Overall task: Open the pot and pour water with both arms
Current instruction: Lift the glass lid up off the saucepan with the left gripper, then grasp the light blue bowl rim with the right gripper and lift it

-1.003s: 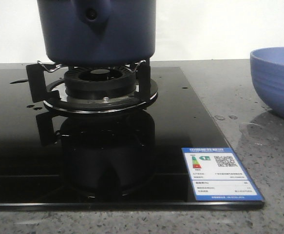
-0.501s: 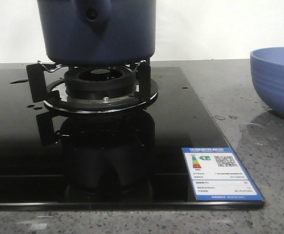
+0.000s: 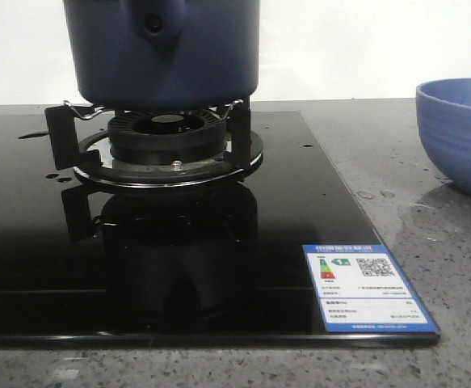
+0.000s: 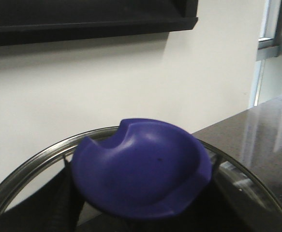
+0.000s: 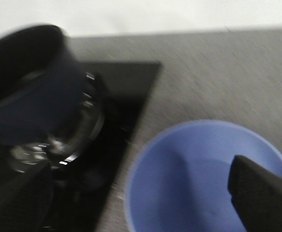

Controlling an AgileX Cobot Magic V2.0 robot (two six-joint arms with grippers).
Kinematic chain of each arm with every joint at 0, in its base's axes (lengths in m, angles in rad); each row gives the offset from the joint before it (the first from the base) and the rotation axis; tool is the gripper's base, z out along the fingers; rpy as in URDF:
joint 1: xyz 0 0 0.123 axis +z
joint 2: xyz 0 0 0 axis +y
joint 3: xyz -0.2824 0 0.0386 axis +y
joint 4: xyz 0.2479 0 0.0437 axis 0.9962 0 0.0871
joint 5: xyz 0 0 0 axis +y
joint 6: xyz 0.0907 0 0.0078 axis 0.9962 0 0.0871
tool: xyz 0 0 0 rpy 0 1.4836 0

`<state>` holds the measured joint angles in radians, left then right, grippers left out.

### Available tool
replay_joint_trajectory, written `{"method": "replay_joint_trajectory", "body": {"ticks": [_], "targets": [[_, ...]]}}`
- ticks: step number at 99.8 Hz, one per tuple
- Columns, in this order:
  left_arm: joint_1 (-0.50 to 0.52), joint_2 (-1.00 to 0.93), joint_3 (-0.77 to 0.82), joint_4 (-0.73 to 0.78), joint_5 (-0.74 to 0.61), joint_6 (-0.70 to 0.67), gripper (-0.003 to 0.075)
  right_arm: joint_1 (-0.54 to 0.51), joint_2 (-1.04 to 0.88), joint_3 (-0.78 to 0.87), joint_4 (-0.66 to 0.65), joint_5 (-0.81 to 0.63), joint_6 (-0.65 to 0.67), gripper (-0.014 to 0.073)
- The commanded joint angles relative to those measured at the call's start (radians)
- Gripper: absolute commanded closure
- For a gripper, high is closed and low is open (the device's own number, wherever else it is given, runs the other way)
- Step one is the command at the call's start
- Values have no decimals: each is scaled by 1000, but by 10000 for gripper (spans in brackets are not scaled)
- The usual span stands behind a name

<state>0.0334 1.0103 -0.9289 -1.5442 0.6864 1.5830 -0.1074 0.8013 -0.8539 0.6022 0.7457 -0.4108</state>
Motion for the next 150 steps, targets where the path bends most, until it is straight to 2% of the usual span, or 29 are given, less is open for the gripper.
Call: {"method": "replay_joint_trajectory", "body": {"ticks": [1, 12, 19, 25, 45, 67, 74, 103, 114, 132, 150], "targets": [[5, -104, 47, -73, -53, -16, 458, -34, 34, -73, -133, 12, 173, -75], [-7, -179, 111, -73, -95, -16, 458, -42, 90, -130, -379, 82, 375, -75], [-38, -210, 125, -73, -124, -16, 458, -42, 126, -149, -484, 121, 442, -75], [-56, -220, 125, -68, -128, -14, 458, -42, 155, -149, -519, 131, 460, -67], [-74, -240, 121, -70, -132, -14, 458, -42, 300, -149, -492, 137, 460, 48], [-77, -240, 121, -84, -134, -14, 458, -42, 431, -149, -434, 133, 460, 112], [-77, -240, 121, -98, -134, -14, 458, -42, 457, -145, -402, 128, 460, 165], [-77, -240, 121, -114, -134, -14, 458, -42, 480, -123, -267, 121, 387, 558], [-77, -240, 121, -114, -134, -14, 458, -40, 468, -125, -223, 128, 351, 659], [-77, -240, 121, -114, -134, -14, 458, -38, 446, -200, -218, 206, 341, 660], [-77, -240, 121, -115, -134, -14, 458, -3, 448, -402, -220, 317, 328, 653]]}}
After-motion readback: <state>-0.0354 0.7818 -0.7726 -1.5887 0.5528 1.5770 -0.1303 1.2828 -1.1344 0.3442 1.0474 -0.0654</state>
